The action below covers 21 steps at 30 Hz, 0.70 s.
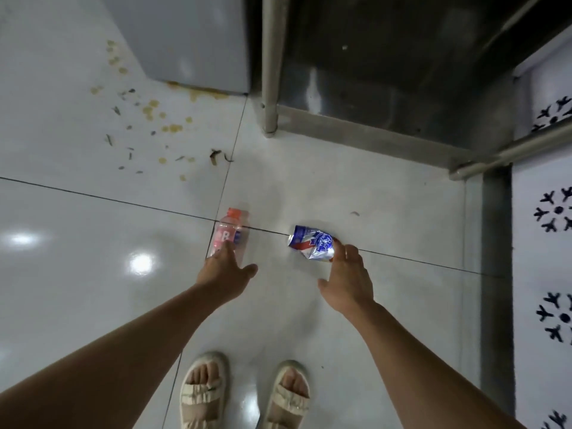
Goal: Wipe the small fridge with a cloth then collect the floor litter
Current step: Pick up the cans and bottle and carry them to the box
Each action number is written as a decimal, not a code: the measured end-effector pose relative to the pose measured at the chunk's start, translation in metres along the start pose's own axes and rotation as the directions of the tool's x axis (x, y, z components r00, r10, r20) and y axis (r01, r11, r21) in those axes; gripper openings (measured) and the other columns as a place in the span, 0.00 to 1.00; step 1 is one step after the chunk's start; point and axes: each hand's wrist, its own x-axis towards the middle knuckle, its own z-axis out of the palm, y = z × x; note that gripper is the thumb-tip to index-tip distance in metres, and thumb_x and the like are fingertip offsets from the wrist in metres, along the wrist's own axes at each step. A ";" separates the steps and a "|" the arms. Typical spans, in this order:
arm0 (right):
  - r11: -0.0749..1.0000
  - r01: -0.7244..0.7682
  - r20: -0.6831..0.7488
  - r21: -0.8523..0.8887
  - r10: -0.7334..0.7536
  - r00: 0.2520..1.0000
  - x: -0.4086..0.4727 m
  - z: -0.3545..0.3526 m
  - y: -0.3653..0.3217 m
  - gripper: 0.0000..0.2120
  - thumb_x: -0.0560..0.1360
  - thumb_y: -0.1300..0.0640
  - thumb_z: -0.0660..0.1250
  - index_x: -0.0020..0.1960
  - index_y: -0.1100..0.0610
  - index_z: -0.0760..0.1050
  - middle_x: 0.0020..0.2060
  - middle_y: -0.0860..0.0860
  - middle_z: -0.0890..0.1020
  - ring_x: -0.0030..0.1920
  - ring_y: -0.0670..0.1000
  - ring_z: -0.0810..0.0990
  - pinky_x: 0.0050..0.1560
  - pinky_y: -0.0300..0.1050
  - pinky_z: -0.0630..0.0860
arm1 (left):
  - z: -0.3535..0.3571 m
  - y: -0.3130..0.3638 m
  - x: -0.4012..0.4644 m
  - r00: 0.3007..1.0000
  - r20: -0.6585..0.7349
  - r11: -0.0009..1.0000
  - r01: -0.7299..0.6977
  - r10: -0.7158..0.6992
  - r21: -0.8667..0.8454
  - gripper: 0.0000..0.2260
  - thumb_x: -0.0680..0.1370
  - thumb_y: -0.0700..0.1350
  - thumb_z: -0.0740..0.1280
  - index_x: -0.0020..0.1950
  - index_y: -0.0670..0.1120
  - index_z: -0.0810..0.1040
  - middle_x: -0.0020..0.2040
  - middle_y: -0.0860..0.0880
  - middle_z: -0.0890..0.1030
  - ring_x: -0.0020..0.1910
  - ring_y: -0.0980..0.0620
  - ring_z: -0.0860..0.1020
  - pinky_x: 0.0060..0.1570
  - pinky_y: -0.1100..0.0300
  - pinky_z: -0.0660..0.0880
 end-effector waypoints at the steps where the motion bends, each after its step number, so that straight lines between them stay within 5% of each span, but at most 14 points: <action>1: 1.000 0.007 -0.008 -0.006 -0.007 1.000 0.019 0.015 0.004 0.36 0.72 0.53 0.68 0.73 0.56 0.54 0.71 0.55 0.61 0.69 0.55 0.63 0.64 0.46 0.67 | 0.011 -0.006 0.019 1.000 -0.008 1.000 -0.002 0.002 0.012 0.27 0.76 0.50 0.67 0.71 0.44 0.61 0.65 0.41 0.73 0.58 0.39 0.75 0.55 0.48 0.75; 8: 0.999 0.042 -0.086 -0.001 -0.042 0.995 0.124 0.105 0.027 0.38 0.70 0.52 0.70 0.73 0.58 0.55 0.69 0.56 0.63 0.69 0.57 0.63 0.68 0.52 0.65 | 0.072 -0.038 0.127 0.998 -0.055 0.997 -0.027 0.031 0.070 0.28 0.74 0.50 0.67 0.70 0.45 0.63 0.63 0.42 0.75 0.61 0.40 0.73 0.59 0.50 0.71; 15: 0.993 0.022 -0.144 -0.116 -0.039 0.989 0.182 0.142 0.045 0.48 0.66 0.48 0.75 0.75 0.58 0.51 0.73 0.56 0.59 0.73 0.56 0.57 0.72 0.52 0.57 | 0.105 -0.061 0.178 0.993 -0.071 0.995 -0.096 0.098 0.034 0.25 0.73 0.50 0.69 0.67 0.44 0.66 0.62 0.43 0.75 0.59 0.44 0.74 0.50 0.58 0.67; 21: 0.987 -0.066 -0.133 -0.144 0.047 0.990 0.183 0.152 0.036 0.25 0.72 0.56 0.70 0.65 0.59 0.66 0.59 0.57 0.74 0.58 0.56 0.75 0.58 0.47 0.71 | 0.102 -0.067 0.177 0.988 -0.061 0.989 -0.145 0.145 0.006 0.26 0.74 0.49 0.69 0.68 0.44 0.64 0.63 0.44 0.74 0.60 0.44 0.74 0.57 0.52 0.72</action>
